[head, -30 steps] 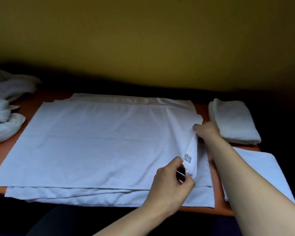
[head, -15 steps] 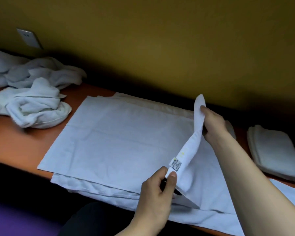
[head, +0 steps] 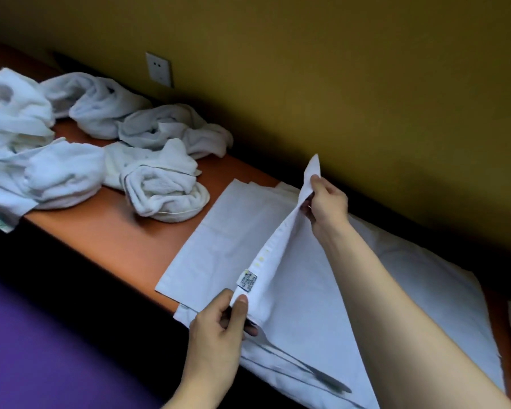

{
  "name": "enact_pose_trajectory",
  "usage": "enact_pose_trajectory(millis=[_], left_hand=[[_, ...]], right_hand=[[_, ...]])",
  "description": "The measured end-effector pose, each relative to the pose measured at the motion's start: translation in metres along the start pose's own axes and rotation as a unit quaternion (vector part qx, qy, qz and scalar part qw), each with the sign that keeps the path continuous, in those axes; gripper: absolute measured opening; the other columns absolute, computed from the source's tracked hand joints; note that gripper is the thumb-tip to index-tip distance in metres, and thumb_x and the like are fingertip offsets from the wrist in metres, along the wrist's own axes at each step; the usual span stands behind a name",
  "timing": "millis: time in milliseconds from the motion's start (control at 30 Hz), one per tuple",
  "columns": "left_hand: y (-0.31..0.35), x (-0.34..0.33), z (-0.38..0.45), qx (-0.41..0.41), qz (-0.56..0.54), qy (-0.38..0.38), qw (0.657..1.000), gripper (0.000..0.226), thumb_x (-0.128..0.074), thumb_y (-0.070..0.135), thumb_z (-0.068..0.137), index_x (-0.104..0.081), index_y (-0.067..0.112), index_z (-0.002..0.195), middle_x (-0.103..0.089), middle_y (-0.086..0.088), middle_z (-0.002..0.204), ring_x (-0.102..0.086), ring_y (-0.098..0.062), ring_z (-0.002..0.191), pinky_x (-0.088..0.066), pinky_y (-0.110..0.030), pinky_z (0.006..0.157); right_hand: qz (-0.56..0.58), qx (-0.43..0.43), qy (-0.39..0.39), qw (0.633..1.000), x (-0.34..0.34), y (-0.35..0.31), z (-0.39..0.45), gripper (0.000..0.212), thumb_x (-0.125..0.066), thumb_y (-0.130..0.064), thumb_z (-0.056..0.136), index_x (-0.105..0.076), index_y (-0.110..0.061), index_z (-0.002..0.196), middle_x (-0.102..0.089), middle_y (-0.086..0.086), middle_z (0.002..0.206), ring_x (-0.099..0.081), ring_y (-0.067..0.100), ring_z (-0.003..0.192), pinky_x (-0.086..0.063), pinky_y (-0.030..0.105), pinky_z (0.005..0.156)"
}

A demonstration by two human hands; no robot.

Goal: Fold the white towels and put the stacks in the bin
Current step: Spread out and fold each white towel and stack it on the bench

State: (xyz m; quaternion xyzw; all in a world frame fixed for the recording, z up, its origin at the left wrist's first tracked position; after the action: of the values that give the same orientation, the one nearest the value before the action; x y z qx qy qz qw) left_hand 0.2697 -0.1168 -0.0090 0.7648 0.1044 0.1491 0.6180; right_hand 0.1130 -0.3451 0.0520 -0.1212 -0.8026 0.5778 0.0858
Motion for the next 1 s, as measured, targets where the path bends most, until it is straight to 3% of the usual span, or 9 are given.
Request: enact_pose_trajectory(millis=[100,233,333,433,500,633,767,833,1000], left_hand=[[-0.001,0.027,0.012,-0.008,0.012,0.034,0.999,0.032,-0.056,0.024,0.102,-0.061,0.007,0.075,-0.071,-0.006,0.059,-0.067,-0.014,0.056,-0.052,-0.027,0.063],[-0.006,0.060,0.029,-0.003,0.031,0.086,0.996,0.034,-0.055,0.028,0.103,-0.063,0.009,0.076,-0.071,-0.004,0.059,-0.067,-0.020,0.056,-0.053,-0.035,0.064],[-0.017,0.081,0.040,0.021,0.084,0.120,0.989,0.032,-0.054,0.028,0.102,-0.064,0.014,0.076,-0.071,0.000,0.058,-0.068,-0.019,0.058,-0.053,-0.041,0.069],[-0.036,0.098,0.052,0.053,0.160,0.126,0.978,0.033,-0.052,0.033,0.101,-0.060,0.017,0.073,-0.071,0.006,0.059,-0.068,-0.015,0.061,-0.052,-0.043,0.073],[-0.049,0.107,0.059,0.066,0.218,0.124,0.966,0.032,-0.049,0.040,0.101,-0.057,0.021,0.075,-0.071,0.006,0.063,-0.068,-0.028,0.071,-0.051,-0.045,0.075],[-0.055,0.119,0.067,0.068,0.286,0.121,0.948,0.034,-0.052,0.041,0.099,-0.053,0.019,0.074,-0.066,0.000,0.073,-0.055,-0.038,0.082,-0.045,-0.045,0.073],[-0.052,0.118,0.080,0.057,0.315,0.122,0.939,0.025,-0.067,0.038,0.092,-0.058,0.014,0.093,-0.066,-0.011,0.101,-0.059,-0.040,0.102,-0.044,-0.045,0.080],[-0.052,0.113,0.087,0.079,0.314,0.116,0.939,0.039,-0.074,0.038,0.086,-0.059,0.009,0.109,-0.062,-0.017,0.113,-0.057,-0.042,0.110,-0.045,-0.047,0.089],[-0.049,0.106,0.098,0.145,0.330,0.097,0.928,0.053,-0.080,0.032,0.080,-0.059,0.002,0.118,-0.065,-0.021,0.118,-0.059,-0.043,0.113,-0.044,-0.040,0.083]], right_hand=[[-0.007,0.018,-0.020,1.000,-0.043,-0.004,-0.004,0.012,-0.058,-0.023,0.102,-0.065,-0.021,0.092,-0.065,-0.004,0.089,-0.064,0.016,0.088,-0.058,0.035,0.080],[-0.035,0.032,-0.046,0.998,-0.091,-0.002,-0.007,0.025,-0.057,-0.025,0.102,-0.065,-0.030,0.079,-0.063,-0.001,0.076,-0.062,0.018,0.078,-0.058,0.037,0.081],[-0.069,0.031,-0.066,0.995,-0.110,0.009,-0.011,0.022,-0.054,-0.026,0.103,-0.066,-0.027,0.085,-0.055,0.000,0.065,-0.057,0.017,0.067,-0.056,0.033,0.073],[-0.094,0.027,-0.095,0.991,-0.113,0.023,-0.021,0.017,-0.050,-0.031,0.105,-0.065,-0.025,0.106,-0.058,0.002,0.071,-0.057,0.013,0.064,-0.049,0.025,0.061],[-0.116,0.038,-0.099,0.988,-0.095,0.035,-0.030,0.023,-0.051,-0.031,0.104,-0.064,-0.020,0.119,-0.059,0.002,0.075,-0.056,0.013,0.064,-0.047,0.021,0.055],[-0.218,0.090,-0.076,0.969,-0.009,0.072,-0.064,0.018,-0.056,-0.019,0.099,-0.069,-0.024,0.111,-0.060,0.000,0.072,-0.059,0.013,0.062,-0.048,0.020,0.051],[-0.352,0.080,0.101,0.927,0.111,0.107,-0.112,0.005,-0.059,-0.028,0.092,-0.059,-0.030,0.097,-0.064,-0.007,0.075,-0.061,0.014,0.070,-0.049,0.032,0.065],[-0.397,0.040,0.161,0.903,0.156,0.126,-0.131,0.017,-0.060,-0.041,0.090,-0.051,-0.027,0.096,-0.064,-0.003,0.084,-0.063,0.025,0.083,-0.051,0.039,0.076],[-0.458,-0.042,0.109,0.881,0.168,0.168,-0.150,0.038,-0.060,-0.057,0.088,-0.052,-0.020,0.087,-0.057,0.002,0.090,-0.060,0.032,0.093,-0.046,0.037,0.082]])
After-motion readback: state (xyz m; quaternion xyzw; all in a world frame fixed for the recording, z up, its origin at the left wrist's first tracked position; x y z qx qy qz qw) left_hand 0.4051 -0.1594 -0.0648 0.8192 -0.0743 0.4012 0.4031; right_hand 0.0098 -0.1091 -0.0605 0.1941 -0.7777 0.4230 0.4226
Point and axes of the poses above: each hand's wrist, its own z-axis towards the middle knuckle, its own x-axis out of the back of the hand, y = z × x, the point moved 6 cm from there along z, towards the middle knuckle
